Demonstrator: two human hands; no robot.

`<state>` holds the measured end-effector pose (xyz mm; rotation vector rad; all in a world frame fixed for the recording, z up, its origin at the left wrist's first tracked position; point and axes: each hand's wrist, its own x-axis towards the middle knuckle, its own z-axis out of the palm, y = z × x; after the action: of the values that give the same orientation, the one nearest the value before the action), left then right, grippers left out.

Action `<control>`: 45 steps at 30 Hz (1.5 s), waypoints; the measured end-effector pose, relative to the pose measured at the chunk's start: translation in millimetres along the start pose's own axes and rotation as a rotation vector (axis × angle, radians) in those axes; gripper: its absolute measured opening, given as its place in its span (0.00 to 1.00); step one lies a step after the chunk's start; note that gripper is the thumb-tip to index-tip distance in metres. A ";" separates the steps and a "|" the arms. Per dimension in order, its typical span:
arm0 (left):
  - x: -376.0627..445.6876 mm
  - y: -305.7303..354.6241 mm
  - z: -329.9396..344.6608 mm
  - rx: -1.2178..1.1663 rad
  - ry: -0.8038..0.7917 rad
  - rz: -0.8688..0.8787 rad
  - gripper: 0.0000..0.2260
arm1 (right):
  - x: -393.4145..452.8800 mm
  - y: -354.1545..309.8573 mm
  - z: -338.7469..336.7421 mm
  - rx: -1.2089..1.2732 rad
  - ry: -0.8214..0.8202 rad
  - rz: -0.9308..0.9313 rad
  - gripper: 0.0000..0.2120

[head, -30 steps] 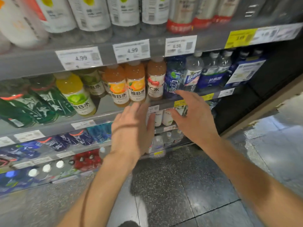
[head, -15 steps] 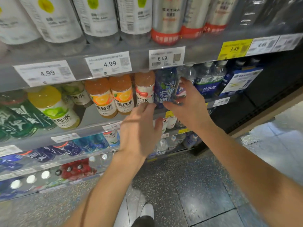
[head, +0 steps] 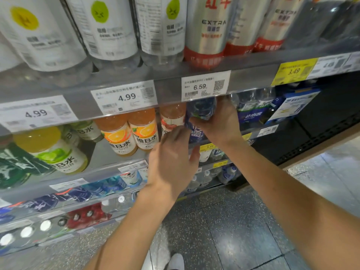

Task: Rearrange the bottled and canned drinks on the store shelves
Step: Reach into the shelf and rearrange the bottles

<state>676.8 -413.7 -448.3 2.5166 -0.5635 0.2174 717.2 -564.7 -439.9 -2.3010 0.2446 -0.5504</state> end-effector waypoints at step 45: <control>-115.8 7.8 -103.8 -0.721 0.157 -0.424 0.24 | -124.4 -112.0 -61.9 0.575 -0.444 -0.162 0.34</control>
<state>565.5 -322.8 -388.3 1.8330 -0.0131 0.0359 579.5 -483.4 -360.5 -1.8195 -0.2849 -0.1425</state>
